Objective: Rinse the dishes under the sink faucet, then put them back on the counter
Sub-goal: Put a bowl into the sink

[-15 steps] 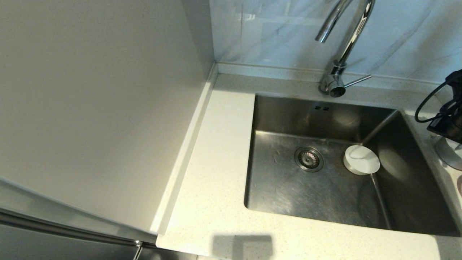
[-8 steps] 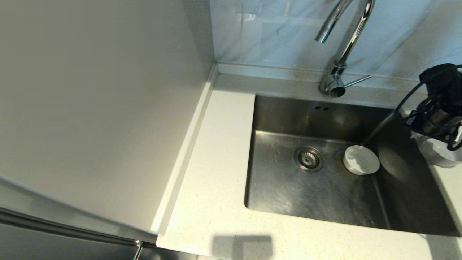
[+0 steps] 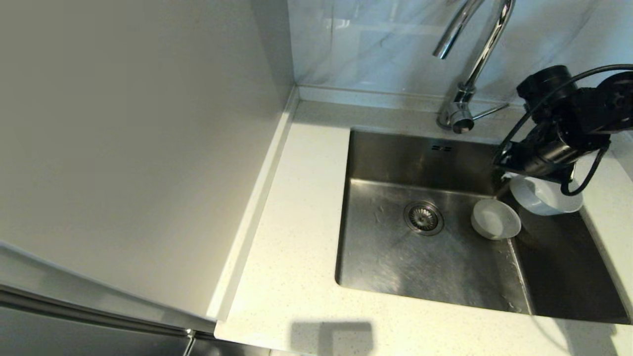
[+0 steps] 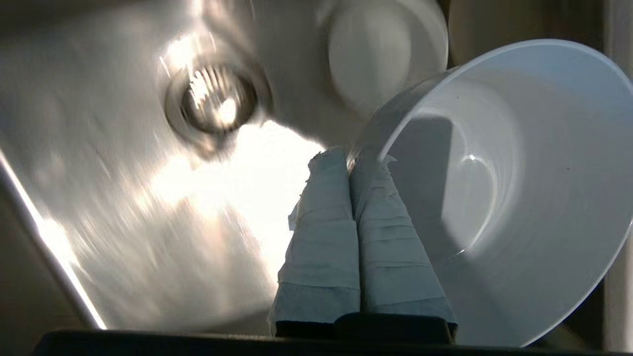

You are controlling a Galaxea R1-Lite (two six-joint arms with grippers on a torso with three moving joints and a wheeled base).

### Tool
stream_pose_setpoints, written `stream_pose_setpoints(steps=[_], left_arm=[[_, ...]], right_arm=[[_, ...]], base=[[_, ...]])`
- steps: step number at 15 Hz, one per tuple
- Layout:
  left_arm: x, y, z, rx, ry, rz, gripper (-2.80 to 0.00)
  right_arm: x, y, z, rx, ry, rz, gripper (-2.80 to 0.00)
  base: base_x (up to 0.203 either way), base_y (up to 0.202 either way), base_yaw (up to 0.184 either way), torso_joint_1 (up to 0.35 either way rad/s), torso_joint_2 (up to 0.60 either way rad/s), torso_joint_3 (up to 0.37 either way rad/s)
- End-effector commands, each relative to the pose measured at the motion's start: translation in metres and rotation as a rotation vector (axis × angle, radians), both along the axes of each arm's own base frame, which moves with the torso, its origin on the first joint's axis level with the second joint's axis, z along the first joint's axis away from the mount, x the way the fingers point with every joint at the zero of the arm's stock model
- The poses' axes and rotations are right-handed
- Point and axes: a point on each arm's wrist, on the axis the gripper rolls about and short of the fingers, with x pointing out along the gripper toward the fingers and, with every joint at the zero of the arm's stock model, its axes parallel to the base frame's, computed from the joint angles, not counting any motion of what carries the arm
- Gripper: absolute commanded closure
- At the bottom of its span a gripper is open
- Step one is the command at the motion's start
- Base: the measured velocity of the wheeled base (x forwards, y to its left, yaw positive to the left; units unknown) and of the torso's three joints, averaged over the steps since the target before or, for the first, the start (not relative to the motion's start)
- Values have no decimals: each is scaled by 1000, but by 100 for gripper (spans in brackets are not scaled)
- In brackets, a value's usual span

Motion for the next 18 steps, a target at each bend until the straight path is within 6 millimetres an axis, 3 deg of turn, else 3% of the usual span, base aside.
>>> stream_pose_setpoints(steps=[1,4,7,10,14,18], left_arm=[[0,0,0,-1,-3,0,0],[0,0,0,0,-3,0,0],[0,0,0,0,-3,1,0],[0,0,0,-1,-3,1,0],[0,0,0,-1,-3,1,0],[0,0,0,0,-3,1,0]], right_arm=[[-23,14,-12,-17,79,40,0],[-28,20,-57,-38,187,58,0],[-8,25,-115,-64,230,64,0],[9,26,-159,-87,243,52,0],[26,20,-203,-104,262,18,0],[47,-2,-226,-96,236,-45,0]], base=[[0,0,0,0,0,0],[0,0,0,0,0,0],[0,0,0,0,0,0],[0,0,0,0,0,0],[0,0,0,0,0,0],[0,0,0,0,0,0]])
